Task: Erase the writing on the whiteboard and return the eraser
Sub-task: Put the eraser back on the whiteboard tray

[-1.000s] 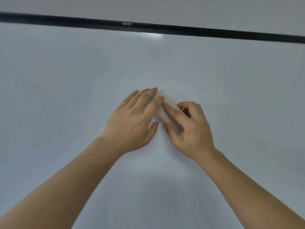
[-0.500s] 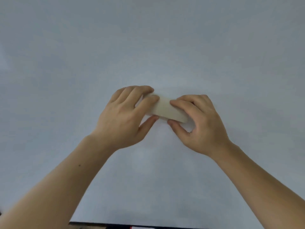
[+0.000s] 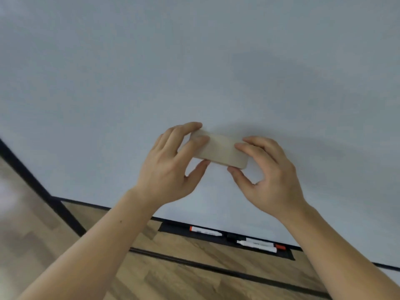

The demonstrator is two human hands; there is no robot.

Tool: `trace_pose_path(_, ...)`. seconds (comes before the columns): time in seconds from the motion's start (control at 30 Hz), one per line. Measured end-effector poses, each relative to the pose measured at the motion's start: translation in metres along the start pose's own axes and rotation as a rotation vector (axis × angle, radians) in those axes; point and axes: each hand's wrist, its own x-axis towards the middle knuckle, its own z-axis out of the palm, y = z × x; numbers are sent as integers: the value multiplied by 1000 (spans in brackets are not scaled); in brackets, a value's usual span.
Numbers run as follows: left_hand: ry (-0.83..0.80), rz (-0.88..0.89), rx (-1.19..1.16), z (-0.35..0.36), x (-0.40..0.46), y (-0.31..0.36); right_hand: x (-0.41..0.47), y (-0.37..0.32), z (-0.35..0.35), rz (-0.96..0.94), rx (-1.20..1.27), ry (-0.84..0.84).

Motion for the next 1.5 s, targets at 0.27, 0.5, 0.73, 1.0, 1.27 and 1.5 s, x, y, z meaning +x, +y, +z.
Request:
trace_pose_path(0.27,-82,-250,-79,14,-79,-3,-54,-17,55,117,144,-121)
trace_pose_path(0.5,-193,-609,-90,47,-175,-1,-118,-25,125,266,268,-314)
trace_pose_path(0.73,-366,-876,-75,86,-242,-6,-176,-18,185,341,295,-478)
trace_pose_path(1.0,-451,-1064,-115,121,-274,-12,-215,-13,225,424,212,-607)
trace_pose_path(1.27,-465,-1113,-109,132,-273,-10,-215,-15,227,396,57,-555)
trace_pose_path(1.5,-468,-1108,-66,102,-262,-8,-189,-34,219,356,85,-499)
